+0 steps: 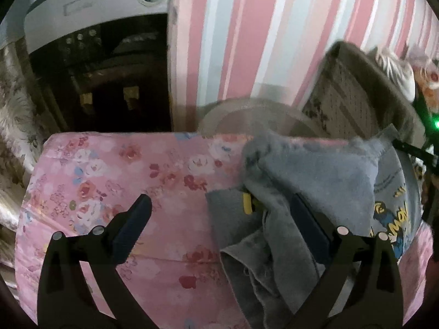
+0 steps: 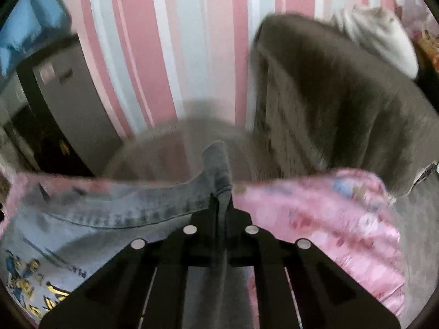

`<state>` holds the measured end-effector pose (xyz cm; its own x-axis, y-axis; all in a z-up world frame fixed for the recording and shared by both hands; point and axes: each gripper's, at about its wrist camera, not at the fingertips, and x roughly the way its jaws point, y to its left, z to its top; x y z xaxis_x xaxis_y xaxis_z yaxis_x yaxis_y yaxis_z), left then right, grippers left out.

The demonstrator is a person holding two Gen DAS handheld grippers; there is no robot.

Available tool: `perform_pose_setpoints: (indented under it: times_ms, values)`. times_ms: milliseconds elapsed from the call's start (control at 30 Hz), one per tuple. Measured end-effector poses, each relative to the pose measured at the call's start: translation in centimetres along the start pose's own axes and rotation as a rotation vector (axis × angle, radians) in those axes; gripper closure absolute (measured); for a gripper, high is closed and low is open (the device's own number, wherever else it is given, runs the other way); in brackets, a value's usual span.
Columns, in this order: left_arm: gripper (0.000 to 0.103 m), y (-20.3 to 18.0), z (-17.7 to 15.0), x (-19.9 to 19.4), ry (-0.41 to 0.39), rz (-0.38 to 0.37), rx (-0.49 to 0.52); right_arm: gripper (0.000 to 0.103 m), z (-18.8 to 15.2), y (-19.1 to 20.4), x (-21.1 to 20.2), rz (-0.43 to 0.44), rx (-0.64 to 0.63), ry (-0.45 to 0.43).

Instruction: Fold large clothes

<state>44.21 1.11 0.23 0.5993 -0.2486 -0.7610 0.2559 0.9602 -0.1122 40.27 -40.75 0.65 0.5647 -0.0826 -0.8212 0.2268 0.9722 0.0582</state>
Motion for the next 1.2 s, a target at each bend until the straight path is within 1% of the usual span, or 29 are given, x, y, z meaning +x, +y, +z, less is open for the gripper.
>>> perform_pose_setpoints:
  times_ms: [33,67,100,133,167,233,267,300,333,433,500,567,633,700,733,767,800,833,867,900,933,1000,1033,1067,1100,1133,1167,1200]
  values:
    - [0.003,-0.3,-0.1,0.4,0.015,0.002,0.015,0.088,-0.3,0.0,0.2,0.006,-0.004,0.013]
    - [0.003,-0.7,-0.2,1.1,0.038,0.001,0.032,0.080,-0.4,-0.1,-0.1,0.016,-0.018,0.001]
    - [0.003,-1.0,-0.2,1.8,0.060,0.003,0.041,0.068,-0.6,-0.3,-0.6,0.014,-0.023,-0.015]
    - [0.003,-1.3,-0.3,2.1,0.072,0.004,0.043,0.059,-0.7,-0.6,-1.3,0.012,-0.016,-0.034]
    - [0.004,-1.7,-0.4,2.6,0.083,0.003,0.048,0.058,-0.8,-1.2,-2.5,0.029,-0.005,-0.061]
    - [0.007,-2.2,-0.5,3.0,0.086,0.003,0.066,0.056,-1.2,-2.1,-3.9,0.046,0.005,-0.085]
    - [0.012,-2.4,-0.7,3.1,0.090,-0.006,0.069,0.056,-1.5,-2.8,-4.5,0.044,0.009,-0.086]
    - [0.015,-2.5,-0.8,3.0,0.095,-0.015,0.065,0.055,-2.1,-3.5,-4.9,0.050,0.015,-0.078]
    - [0.015,-2.3,-0.9,2.8,0.096,-0.018,0.059,0.055,-2.4,-3.9,-5.0,0.063,0.021,-0.071]
    - [0.014,-1.0,-1.5,1.0,0.067,-0.044,0.025,0.055,-4.2,-5.3,-4.8,0.131,0.024,-0.042]
    - [0.014,-0.6,-1.9,0.5,0.064,-0.044,0.029,0.055,-5.4,-5.6,-4.2,0.137,0.014,-0.018]
    - [0.015,-1.1,-2.3,0.7,0.087,-0.032,0.069,0.055,-6.2,-5.3,-3.2,0.132,0.006,0.004]
    - [0.016,-2.0,-2.8,1.0,0.100,-0.002,0.127,0.056,-6.4,-4.7,-3.0,0.150,-0.002,-0.013]
    - [0.015,-3.5,-3.3,1.0,0.093,0.000,0.181,0.056,-6.4,-3.6,-3.2,0.154,-0.035,-0.049]
    - [0.016,-4.3,-3.4,1.1,0.090,0.000,0.200,0.058,-6.3,-3.1,-3.3,0.146,-0.048,-0.062]
    - [0.017,-5.1,-3.4,1.3,0.087,0.005,0.222,0.075,-6.2,-2.3,-3.1,0.145,-0.073,-0.053]
    - [0.029,-5.8,-3.5,1.6,0.080,0.018,0.246,0.086,-6.2,-1.7,-2.8,0.135,-0.093,-0.036]
    - [0.060,-6.5,-3.5,2.0,0.079,0.013,0.270,0.097,-6.4,-0.6,-2.7,0.067,-0.146,-0.044]
    - [0.075,-6.7,-3.4,2.2,0.088,-0.006,0.262,0.099,-6.6,0.1,-2.9,0.033,-0.184,-0.061]
    - [0.086,-6.6,-3.2,2.1,0.080,0.009,0.244,0.100,-6.7,0.5,-3.2,0.010,-0.205,-0.079]
    - [0.093,-6.3,-3.1,1.7,0.063,0.007,0.229,0.101,-6.8,1.0,-3.9,-0.010,-0.225,-0.114]
    - [0.095,-5.7,-3.0,-0.2,-0.006,-0.019,0.193,0.102,-7.1,1.0,-6.4,-0.045,-0.221,-0.233]
    - [0.095,-5.3,-2.9,-1.7,-0.051,-0.039,0.174,0.102,-7.1,0.8,-7.4,-0.057,-0.208,-0.277]
    - [0.095,-5.2,-2.9,-2.8,-0.083,-0.053,0.161,0.102,-7.1,0.2,-8.9,-0.049,-0.180,-0.334]
    - [0.096,-5.0,-2.9,-4.1,-0.119,-0.071,0.151,0.102,-7.1,-0.2,-9.8,-0.036,-0.158,-0.361]
    - [0.096,-4.9,-3.1,-5.1,-0.145,-0.078,0.145,0.102,-7.1,-0.5,-10.3,-0.038,-0.148,-0.371]
    - [0.096,-4.9,-3.2,-5.5,-0.156,-0.072,0.145,0.102,-7.1,-0.9,-9.9,-0.055,-0.139,-0.350]
    - [0.096,-4.6,-3.5,-5.3,-0.147,-0.057,0.148,0.102,-7.0,-1.2,-9.0,-0.064,-0.127,-0.321]
